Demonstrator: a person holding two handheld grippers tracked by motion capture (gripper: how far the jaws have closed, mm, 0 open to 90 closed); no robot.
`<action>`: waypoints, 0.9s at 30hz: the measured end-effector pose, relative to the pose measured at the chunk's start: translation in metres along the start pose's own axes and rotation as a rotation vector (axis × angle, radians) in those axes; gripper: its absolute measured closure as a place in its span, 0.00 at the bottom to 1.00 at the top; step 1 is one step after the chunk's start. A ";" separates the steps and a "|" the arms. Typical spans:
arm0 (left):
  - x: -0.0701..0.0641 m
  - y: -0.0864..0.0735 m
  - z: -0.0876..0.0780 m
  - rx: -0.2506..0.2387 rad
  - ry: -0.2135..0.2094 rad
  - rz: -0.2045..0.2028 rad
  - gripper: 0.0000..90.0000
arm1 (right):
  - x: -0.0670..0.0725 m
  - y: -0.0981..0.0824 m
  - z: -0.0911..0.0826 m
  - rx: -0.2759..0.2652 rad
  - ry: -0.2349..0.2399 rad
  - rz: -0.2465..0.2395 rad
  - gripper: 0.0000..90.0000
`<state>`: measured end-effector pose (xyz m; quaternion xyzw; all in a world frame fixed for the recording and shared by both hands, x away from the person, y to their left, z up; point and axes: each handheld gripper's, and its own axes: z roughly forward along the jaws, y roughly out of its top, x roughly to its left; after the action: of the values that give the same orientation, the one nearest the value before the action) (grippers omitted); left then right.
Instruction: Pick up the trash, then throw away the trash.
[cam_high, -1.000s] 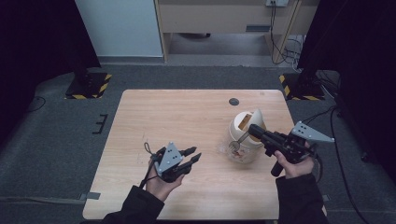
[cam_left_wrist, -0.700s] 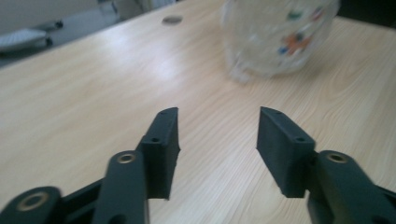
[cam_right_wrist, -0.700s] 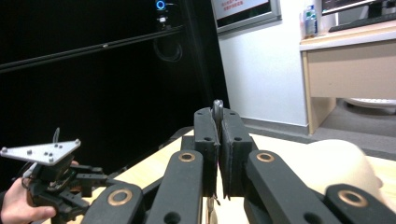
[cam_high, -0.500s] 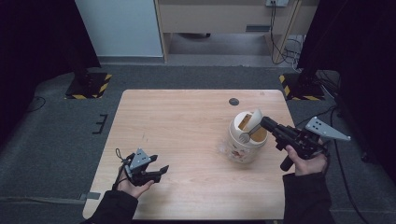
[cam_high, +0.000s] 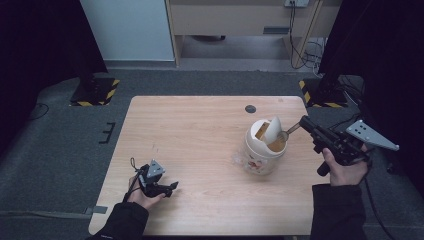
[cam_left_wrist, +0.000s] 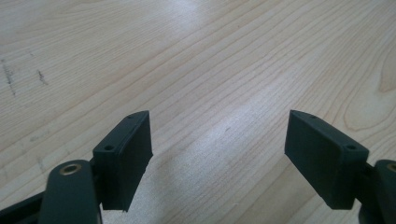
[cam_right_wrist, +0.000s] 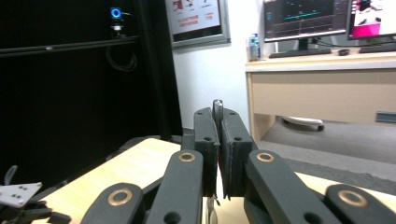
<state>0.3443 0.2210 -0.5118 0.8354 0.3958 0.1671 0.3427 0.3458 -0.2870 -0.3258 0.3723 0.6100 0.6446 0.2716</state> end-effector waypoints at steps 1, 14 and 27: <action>0.000 0.000 0.001 0.006 -0.001 -0.003 0.25 | -0.004 -0.002 0.000 0.011 -0.026 -0.013 0.97; 0.002 0.001 0.000 0.006 -0.008 -0.006 0.25 | -0.023 -0.035 0.017 0.067 -0.107 -0.017 0.97; 0.001 0.002 0.001 0.005 -0.015 -0.002 0.25 | -0.023 -0.063 0.035 0.138 -0.101 -0.001 0.96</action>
<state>0.3465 0.2212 -0.5110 0.8372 0.3945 0.1594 0.3436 0.3811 -0.2780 -0.3919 0.4219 0.6388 0.5811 0.2761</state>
